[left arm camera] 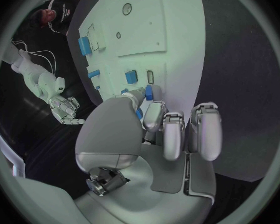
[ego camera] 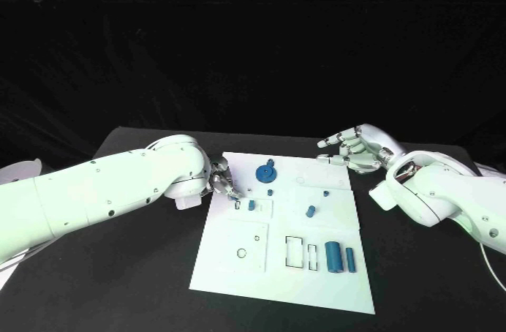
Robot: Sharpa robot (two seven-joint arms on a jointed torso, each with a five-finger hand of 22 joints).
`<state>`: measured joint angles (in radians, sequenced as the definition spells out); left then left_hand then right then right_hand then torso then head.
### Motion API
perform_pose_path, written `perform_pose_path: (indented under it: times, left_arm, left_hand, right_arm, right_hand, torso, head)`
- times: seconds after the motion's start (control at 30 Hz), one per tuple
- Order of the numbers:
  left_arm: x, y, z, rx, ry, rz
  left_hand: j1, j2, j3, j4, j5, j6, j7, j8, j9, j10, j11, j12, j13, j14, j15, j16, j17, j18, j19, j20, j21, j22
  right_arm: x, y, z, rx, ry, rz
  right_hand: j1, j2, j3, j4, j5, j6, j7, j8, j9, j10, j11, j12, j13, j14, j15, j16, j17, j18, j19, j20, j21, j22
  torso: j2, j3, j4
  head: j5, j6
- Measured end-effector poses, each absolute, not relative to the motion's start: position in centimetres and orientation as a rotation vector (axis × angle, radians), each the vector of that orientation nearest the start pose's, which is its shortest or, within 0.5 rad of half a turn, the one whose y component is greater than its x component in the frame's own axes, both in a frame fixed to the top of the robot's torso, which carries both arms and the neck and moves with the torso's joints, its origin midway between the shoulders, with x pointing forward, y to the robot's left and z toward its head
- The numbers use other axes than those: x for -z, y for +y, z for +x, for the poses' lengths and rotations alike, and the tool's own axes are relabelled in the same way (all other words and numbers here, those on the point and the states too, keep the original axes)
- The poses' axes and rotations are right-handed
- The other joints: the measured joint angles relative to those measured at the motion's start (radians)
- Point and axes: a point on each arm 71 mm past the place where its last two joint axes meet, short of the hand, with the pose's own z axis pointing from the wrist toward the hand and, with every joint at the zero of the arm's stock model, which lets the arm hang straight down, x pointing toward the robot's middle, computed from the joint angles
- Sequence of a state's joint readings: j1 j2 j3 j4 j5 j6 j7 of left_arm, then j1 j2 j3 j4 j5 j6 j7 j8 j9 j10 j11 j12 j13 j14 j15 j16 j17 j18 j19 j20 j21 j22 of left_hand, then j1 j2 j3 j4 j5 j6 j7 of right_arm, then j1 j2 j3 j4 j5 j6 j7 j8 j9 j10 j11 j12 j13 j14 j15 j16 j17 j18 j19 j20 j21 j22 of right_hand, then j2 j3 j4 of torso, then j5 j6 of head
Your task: Assemble the parts on the task board
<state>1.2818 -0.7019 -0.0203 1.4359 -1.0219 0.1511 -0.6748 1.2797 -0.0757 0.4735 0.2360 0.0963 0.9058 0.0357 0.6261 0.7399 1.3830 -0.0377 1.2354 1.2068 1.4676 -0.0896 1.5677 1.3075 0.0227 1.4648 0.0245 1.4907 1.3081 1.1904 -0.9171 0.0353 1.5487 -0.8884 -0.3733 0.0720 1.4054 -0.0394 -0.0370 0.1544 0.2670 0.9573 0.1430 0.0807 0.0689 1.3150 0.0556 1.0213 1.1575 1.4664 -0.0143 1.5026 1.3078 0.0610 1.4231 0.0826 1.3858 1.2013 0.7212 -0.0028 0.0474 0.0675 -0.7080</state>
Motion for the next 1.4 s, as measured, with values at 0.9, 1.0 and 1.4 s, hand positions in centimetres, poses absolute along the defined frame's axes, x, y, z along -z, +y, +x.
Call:
perform_pose_path:
  times: [0.9, 1.0, 1.4]
  left_arm:
    - [19.6, 17.1, 49.4, 0.277, 2.282, -0.140]
    - [19.7, 16.9, 49.4, 0.273, 2.282, -0.132]
    - [19.7, 16.6, 49.6, 0.261, 2.280, -0.118]
  left_hand:
    - [-0.024, -0.024, 0.047, -0.028, -0.032, -0.001, 0.002, 0.011, 0.002, 0.004, -0.003, 0.004, 0.003, 0.000, 0.000, 0.000, 0.000, 0.000, 0.004, -0.004, 0.000, 0.000]
    - [-0.025, -0.025, 0.049, -0.030, -0.032, -0.001, 0.002, 0.011, 0.003, 0.004, -0.003, 0.004, 0.003, 0.000, 0.000, 0.000, 0.000, 0.000, 0.004, -0.004, 0.000, 0.000]
    - [-0.029, -0.023, 0.052, -0.033, -0.034, 0.001, 0.003, 0.011, 0.004, 0.004, -0.003, 0.004, 0.004, 0.000, 0.000, 0.000, 0.000, 0.000, 0.004, -0.004, 0.000, 0.000]
  right_arm:
    - [15.9, -23.2, 49.0, -1.006, 1.610, 0.387]
    - [15.9, -23.2, 49.0, -1.007, 1.611, 0.387]
    - [15.9, -23.2, 48.9, -1.008, 1.613, 0.388]
  right_hand:
    - [0.000, 0.000, 0.000, 0.000, 0.000, 0.000, 0.000, 0.000, 0.000, 0.000, 0.000, 0.000, 0.000, 0.000, 0.000, 0.000, 0.000, 0.000, 0.000, 0.000, 0.000, -0.001]
    - [0.000, 0.000, 0.000, 0.000, 0.000, 0.000, 0.000, 0.000, 0.000, 0.000, 0.000, 0.000, 0.000, 0.000, 0.000, 0.000, 0.000, 0.000, 0.000, 0.000, 0.000, -0.001]
    - [0.000, 0.000, 0.000, 0.000, 0.000, 0.000, 0.000, 0.000, 0.000, 0.000, 0.000, 0.000, 0.000, 0.000, 0.000, 0.000, 0.000, 0.000, 0.000, 0.000, 0.000, -0.001]
  torso:
    - [0.001, 0.0012, -0.0009]
    - [0.001, 0.0014, -0.0008]
    - [0.000, 0.0014, -0.0011]
  head:
    - [0.002, -0.012]
    - [0.002, -0.012]
    - [0.002, -0.016]
